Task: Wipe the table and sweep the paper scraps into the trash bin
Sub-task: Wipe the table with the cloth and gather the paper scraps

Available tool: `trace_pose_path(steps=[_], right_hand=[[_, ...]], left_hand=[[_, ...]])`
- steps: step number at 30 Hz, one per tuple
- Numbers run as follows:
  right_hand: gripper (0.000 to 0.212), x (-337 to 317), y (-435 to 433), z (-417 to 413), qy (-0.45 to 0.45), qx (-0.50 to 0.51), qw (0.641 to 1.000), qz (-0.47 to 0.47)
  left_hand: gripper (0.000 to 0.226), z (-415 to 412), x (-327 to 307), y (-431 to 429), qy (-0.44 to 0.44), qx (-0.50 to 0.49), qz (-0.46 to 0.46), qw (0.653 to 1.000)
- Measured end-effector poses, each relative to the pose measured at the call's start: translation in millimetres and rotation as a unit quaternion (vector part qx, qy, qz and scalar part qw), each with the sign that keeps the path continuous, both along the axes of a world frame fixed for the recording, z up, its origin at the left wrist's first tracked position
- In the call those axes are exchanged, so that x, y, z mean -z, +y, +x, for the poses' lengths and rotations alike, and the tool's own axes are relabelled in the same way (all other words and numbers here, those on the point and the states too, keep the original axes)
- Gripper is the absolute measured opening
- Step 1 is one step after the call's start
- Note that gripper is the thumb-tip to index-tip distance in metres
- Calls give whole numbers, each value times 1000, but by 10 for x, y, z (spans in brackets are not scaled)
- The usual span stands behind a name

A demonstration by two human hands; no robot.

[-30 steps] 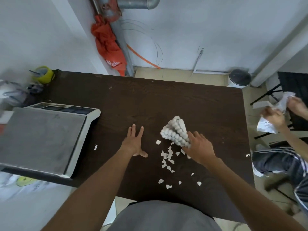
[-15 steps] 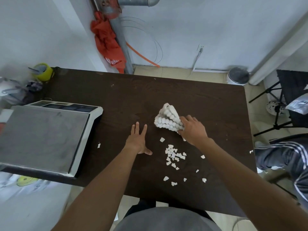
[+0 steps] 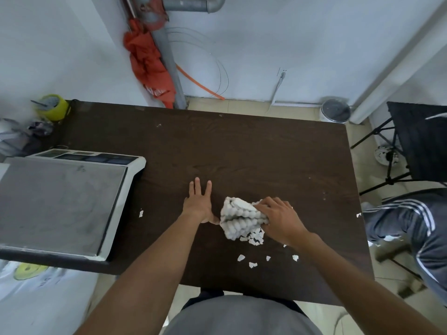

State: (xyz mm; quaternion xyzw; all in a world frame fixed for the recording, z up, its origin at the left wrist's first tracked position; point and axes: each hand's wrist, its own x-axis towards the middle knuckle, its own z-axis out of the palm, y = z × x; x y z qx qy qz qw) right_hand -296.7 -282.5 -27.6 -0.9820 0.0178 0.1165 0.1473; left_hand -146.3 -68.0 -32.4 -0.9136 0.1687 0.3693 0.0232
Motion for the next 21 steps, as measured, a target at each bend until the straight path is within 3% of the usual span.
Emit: trace_pose_path(steps=[9,14,21], right_hand=[[48,-164,-621,-285,-30,210,977,-16],[44,-38,-485,-567,-5,290,957,-22],[34,-109,-2,-516,42,325,939,101]], left_hand=[[136,-5,-30,5,1,0,-5,1000],[137,-7,-17,7,1,-6,-15,1000],[137,17,-13,-2,5,0,-9,1000]])
